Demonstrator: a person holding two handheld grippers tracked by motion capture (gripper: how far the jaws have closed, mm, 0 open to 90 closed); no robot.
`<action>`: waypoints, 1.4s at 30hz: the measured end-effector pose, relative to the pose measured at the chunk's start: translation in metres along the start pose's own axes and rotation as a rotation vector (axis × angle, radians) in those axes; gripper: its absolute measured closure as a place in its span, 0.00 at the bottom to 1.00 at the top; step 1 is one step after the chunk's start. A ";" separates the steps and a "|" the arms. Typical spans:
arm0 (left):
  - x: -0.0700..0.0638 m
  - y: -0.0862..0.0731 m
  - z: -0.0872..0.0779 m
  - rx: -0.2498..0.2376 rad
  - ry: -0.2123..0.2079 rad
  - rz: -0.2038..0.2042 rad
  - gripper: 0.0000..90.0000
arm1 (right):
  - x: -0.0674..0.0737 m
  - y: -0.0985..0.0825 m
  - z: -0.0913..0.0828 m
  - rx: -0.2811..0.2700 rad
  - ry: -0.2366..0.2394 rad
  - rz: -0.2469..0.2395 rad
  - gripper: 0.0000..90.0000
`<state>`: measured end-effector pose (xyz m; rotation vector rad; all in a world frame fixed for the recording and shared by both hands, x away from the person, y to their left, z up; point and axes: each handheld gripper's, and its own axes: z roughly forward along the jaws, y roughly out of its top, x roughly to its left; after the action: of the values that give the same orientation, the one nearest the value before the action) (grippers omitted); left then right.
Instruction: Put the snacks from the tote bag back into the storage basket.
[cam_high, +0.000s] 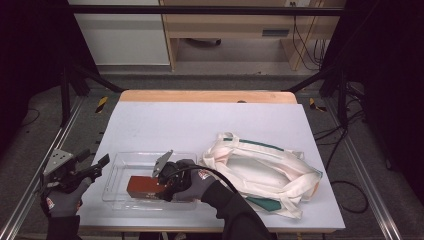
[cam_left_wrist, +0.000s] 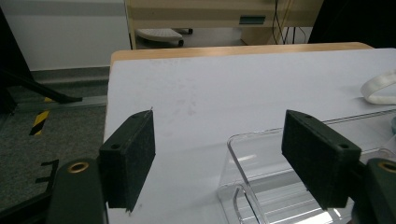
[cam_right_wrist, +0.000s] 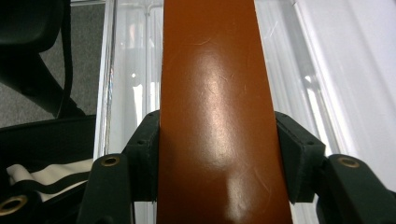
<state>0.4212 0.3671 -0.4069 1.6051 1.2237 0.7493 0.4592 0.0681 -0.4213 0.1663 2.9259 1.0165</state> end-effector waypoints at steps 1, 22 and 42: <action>0.000 0.000 0.000 -0.001 0.000 -0.001 0.29 | 0.000 0.000 0.001 0.004 0.004 -0.001 0.47; 0.000 -0.001 0.002 0.006 -0.003 -0.005 0.29 | 0.002 -0.001 0.004 0.052 -0.017 -0.001 0.47; 0.000 -0.001 0.002 0.005 -0.006 -0.006 0.29 | 0.002 -0.004 0.000 0.034 -0.038 0.006 0.45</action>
<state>0.4223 0.3669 -0.4089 1.6065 1.2265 0.7371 0.4565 0.0649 -0.4239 0.1930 2.9111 0.9540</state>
